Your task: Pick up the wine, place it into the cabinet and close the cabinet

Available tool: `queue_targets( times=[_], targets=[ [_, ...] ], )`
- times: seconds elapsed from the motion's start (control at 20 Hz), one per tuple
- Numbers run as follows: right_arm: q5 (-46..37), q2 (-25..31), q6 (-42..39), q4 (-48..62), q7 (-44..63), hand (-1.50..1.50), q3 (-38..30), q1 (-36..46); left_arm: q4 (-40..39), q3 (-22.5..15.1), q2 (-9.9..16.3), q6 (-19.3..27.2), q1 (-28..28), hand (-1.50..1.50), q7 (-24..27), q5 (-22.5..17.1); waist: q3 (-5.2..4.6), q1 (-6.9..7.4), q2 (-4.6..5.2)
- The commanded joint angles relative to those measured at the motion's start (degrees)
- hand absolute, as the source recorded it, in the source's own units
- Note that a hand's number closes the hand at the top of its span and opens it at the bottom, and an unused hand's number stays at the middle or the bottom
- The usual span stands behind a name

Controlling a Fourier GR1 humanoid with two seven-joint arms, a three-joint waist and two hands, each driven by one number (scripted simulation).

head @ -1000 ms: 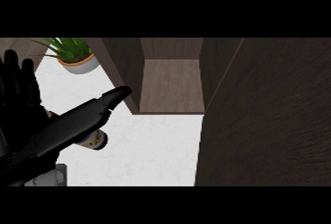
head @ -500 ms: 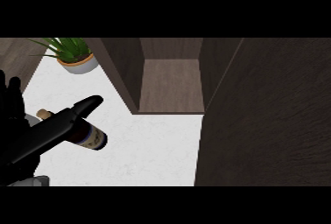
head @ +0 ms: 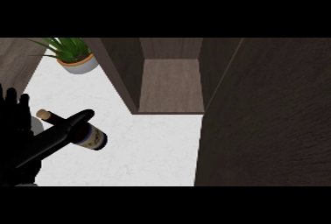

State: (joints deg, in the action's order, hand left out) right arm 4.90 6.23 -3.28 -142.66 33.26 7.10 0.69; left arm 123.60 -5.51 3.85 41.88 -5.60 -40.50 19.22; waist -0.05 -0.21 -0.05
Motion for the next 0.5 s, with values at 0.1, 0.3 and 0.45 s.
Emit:
queue_targets(
  times=[0.1, 0.3, 0.45],
  targets=[
    [2.3, -0.2, -0.2, -9.2, 3.0, -1.5, 1.7, -3.2, -5.7, -0.7, -2.9, -0.5, 6.7, -1.5, 13.8, -7.4, 0.0, -0.21, -0.04],
    [5.2, 1.2, 0.7, -7.0, 6.8, -1.5, -3.6, 3.1, -7.0, 2.9, -2.5, -3.5, 9.8, -1.5, 20.2, -13.7, 0.0, 0.17, -0.01],
    [6.4, 0.4, -0.2, -5.8, 3.5, -1.5, -4.4, 1.1, -12.3, 5.0, -3.3, -3.3, 8.0, -1.5, 23.8, -14.5, 0.03, -0.03, 0.03]
  ],
)
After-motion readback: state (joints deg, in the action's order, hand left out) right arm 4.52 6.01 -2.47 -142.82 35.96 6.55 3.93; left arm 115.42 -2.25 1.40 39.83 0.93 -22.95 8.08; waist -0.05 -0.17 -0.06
